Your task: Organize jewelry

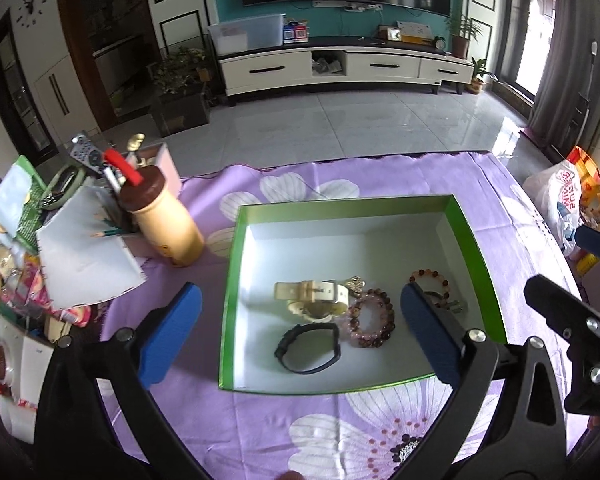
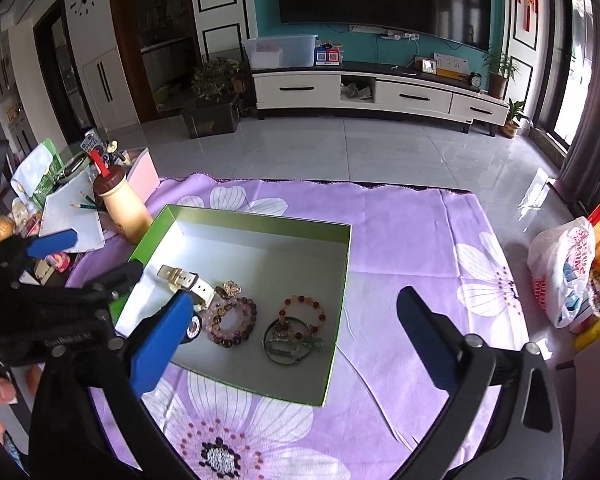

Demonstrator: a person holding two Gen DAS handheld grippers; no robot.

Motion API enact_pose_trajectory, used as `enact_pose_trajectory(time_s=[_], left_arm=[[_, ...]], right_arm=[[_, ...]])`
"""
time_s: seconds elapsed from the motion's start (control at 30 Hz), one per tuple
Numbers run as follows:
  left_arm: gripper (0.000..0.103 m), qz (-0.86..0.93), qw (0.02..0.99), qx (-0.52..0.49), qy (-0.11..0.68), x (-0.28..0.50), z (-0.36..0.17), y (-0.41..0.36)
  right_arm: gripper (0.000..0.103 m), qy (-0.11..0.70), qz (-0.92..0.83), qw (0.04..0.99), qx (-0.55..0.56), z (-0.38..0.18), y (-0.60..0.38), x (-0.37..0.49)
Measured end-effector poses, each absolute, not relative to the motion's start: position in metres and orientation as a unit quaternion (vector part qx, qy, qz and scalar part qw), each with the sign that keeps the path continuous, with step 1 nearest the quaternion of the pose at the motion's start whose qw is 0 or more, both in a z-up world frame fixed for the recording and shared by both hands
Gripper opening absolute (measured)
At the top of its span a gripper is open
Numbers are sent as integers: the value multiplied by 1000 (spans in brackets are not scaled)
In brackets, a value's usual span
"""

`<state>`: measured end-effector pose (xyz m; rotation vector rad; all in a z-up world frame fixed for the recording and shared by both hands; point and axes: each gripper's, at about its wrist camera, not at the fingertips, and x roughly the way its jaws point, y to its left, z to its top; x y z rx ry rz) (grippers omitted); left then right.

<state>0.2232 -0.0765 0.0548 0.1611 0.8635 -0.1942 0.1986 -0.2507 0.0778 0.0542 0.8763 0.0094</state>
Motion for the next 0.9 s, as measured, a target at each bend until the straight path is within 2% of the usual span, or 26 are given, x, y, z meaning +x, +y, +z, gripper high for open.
enact_pose_trajectory(time_s=[0.37,0.9], left_arm=[[101,-74,894,46,439,221,90,-55],[101,-50,880,59,468,226,82,-58]], right_arm=[[102,440,-23,897,23,100,-252,194],[102,457,-27,889,19,92,-247,199]])
